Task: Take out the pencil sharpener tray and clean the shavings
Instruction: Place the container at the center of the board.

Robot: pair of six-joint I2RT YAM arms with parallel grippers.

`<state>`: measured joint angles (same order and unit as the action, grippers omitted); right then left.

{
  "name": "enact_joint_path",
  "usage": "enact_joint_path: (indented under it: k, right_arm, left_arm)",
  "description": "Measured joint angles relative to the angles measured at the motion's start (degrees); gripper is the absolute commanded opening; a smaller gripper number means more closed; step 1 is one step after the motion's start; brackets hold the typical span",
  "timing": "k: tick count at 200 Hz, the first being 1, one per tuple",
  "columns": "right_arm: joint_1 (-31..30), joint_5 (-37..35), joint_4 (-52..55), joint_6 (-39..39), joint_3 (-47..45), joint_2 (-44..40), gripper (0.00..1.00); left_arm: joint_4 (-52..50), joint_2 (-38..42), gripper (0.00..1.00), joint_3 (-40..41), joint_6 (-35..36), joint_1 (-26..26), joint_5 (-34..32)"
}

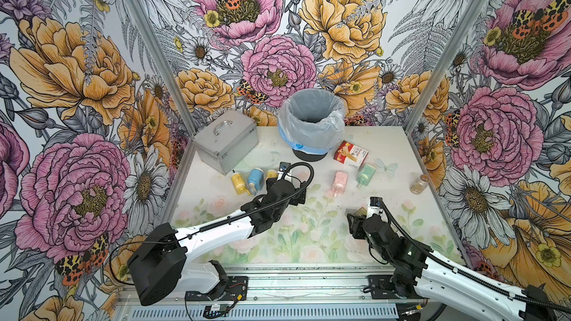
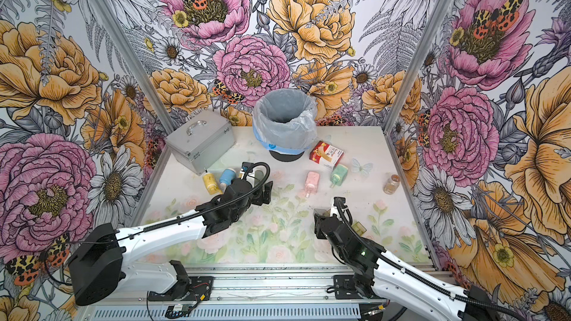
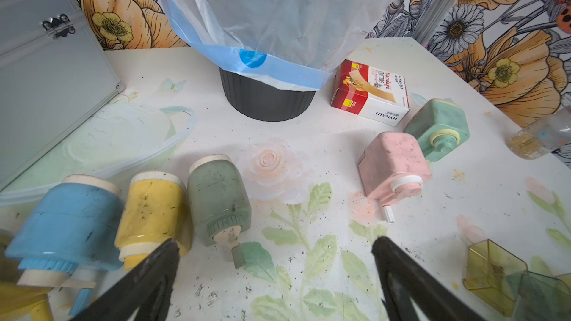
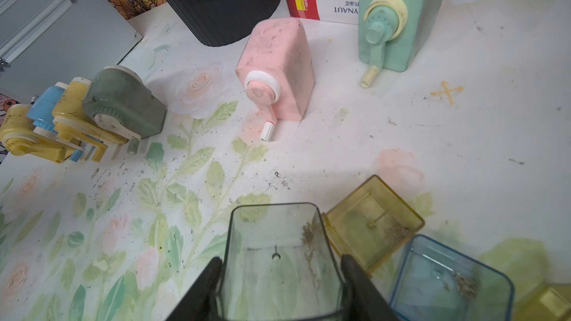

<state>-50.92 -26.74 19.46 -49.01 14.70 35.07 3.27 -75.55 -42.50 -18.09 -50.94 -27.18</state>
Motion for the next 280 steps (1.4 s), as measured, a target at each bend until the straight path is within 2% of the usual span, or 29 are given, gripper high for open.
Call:
enact_joint_path:
  k: [34, 68, 157, 182, 209, 237, 280]
  right_arm:
    - [-3.6, -1.8, -2.1, -1.3, -3.3, -2.5, 0.31]
    - [-6.1, -3.9, -3.7, -1.6, -3.3, 0.0, 0.31]
    - [-9.0, -4.9, -17.9, -1.7, -3.1, 22.3, 0.32]
    - [-9.5, -4.8, -21.9, -1.8, -2.1, 26.3, 0.32]
    - [-9.9, -4.5, -23.5, -1.8, -1.8, 27.6, 0.37]
    - [-10.4, -4.5, -24.2, -1.8, -1.7, 27.6, 0.54]
    - [-11.1, -4.6, -24.5, -1.6, -1.6, 27.6, 0.69]
  left_arm:
    - [0.0, -1.4, 0.99, -0.7, 0.0, -0.3, 0.3]
    - [0.1, -2.9, 0.99, -1.4, -0.2, -0.3, 0.5]
    - [0.9, -5.7, 0.99, -3.6, -1.5, -1.1, 1.2]
    - [1.1, -6.1, 0.99, -3.6, -1.5, -1.2, 1.2]
    - [1.3, -7.0, 0.99, -3.7, -1.5, -1.3, 1.5]
    - [1.3, -7.9, 0.99, -4.5, -1.5, -1.7, 1.8]
    - [1.8, -9.4, 0.99, -5.6, -1.5, -2.1, 2.1]
